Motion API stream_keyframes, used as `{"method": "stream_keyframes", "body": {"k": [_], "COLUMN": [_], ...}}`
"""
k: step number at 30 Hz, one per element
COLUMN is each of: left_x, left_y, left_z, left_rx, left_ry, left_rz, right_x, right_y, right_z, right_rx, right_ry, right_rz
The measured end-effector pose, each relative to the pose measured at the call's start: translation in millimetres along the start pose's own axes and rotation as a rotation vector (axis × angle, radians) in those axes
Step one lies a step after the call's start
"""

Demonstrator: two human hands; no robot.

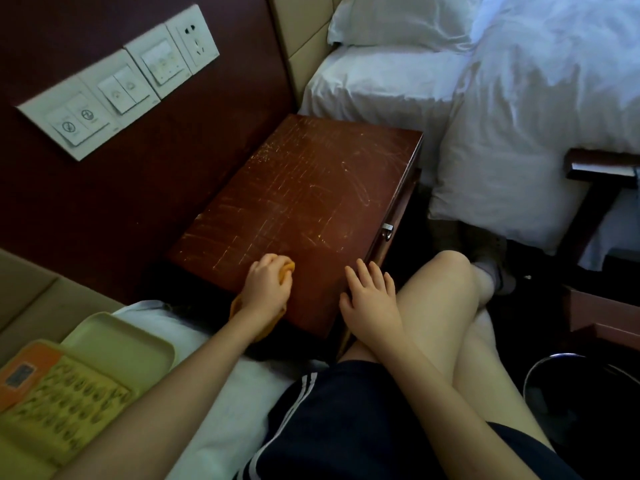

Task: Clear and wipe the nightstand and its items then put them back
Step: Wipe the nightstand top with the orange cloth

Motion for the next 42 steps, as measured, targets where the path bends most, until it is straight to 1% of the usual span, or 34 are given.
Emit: {"method": "stream_keyframes", "body": {"k": [2,4,6,9,12,15,17,20,24,26,28,31,33,34,36,39,42], "left_x": [-17,-41,-66,-89,-81,-56,-43,-42,-48,-58,-74,-94,-95,-89,-67,-37,-47], "left_y": [-4,-13,-21,-31,-29,-25,-25,-21,-15,-19,-27,-36,-40,-39,-32,-22,-24], "left_z": [9,15,18,13,-3,-22,-29,-24,3,14,18,11,-5,-13,-20,-9,12], "left_rx": [-0.023,-0.036,-0.036,0.006,0.042,0.034,0.052,0.046,-0.043,-0.057,-0.039,0.015,0.050,0.048,0.007,-0.031,-0.043], "left_ry": [0.038,0.033,-0.009,-0.125,-0.210,-0.250,-0.236,-0.205,-0.012,0.032,-0.013,-0.160,-0.272,-0.301,-0.271,-0.126,-0.044], "left_rz": [0.001,-0.003,-0.010,-0.027,-0.032,0.188,0.228,0.097,-0.100,-0.110,-0.042,-0.005,0.000,0.002,-0.006,-0.018,-0.023], "right_x": [-2,-5,-9,-12,-14,-14,-15,-18,-21,-23,-25,-25,-26,-26,-27,-27,-26], "right_y": [3,6,8,11,12,10,10,9,10,10,11,10,9,8,8,8,8], "right_z": [-2,-4,-7,-8,-7,-5,-5,-5,-6,-7,-7,-5,-5,-5,-4,-4,-5], "right_rx": [-0.001,-0.015,-0.034,-0.064,-0.060,-0.044,-0.045,-0.050,-0.088,-0.105,-0.120,-0.108,-0.089,-0.082,-0.070,-0.057,-0.031], "right_ry": [-0.004,-0.015,-0.034,-0.067,-0.087,-0.085,-0.088,-0.097,-0.093,-0.095,-0.102,-0.108,-0.113,-0.115,-0.116,-0.114,-0.108], "right_rz": [-0.014,-0.028,-0.039,-0.053,-0.046,-0.025,-0.010,0.009,0.003,0.002,0.012,0.019,0.025,0.026,0.018,0.007,0.001]}}
Point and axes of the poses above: each hand's wrist, its own z-axis towards the middle knuckle, its own y-axis out of the back of the hand, x = y × z, the point moved 8 cm from there along z, towards the middle knuckle, and after that the axes turned 4 degrees about z, right-handed, at the moved point
